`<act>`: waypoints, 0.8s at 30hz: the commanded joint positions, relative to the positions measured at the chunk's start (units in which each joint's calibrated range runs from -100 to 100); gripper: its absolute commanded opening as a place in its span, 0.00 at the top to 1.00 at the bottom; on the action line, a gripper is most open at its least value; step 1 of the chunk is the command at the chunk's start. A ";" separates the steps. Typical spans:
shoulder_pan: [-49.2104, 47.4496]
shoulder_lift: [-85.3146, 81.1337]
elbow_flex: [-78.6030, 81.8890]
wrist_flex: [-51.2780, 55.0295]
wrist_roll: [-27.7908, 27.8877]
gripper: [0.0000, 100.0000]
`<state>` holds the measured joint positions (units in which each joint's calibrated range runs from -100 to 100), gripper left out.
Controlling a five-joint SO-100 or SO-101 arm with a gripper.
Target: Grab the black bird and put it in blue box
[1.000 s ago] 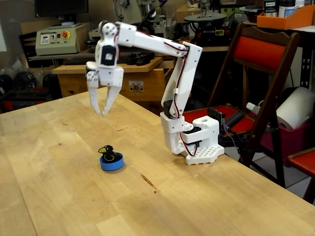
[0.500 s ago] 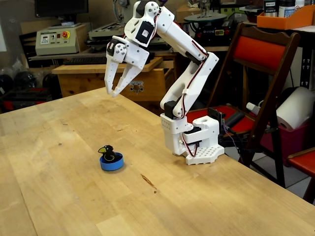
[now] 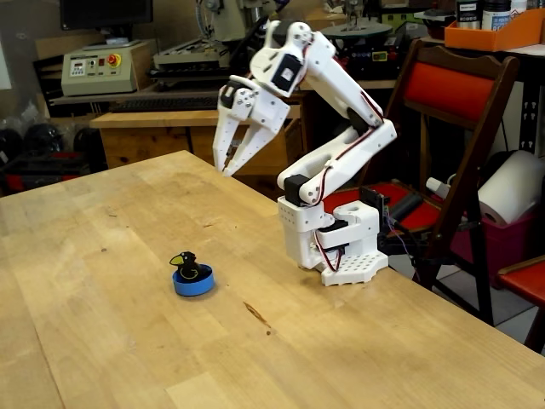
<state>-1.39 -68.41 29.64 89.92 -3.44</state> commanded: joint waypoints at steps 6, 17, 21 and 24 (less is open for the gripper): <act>-0.46 -4.63 19.65 -11.82 -0.15 0.97; -0.53 -5.06 35.31 -20.04 0.05 0.97; -0.53 -4.80 39.03 -21.15 0.15 0.97; -0.53 -5.14 41.24 -23.05 0.20 0.97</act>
<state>-1.68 -73.05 70.48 68.73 -3.44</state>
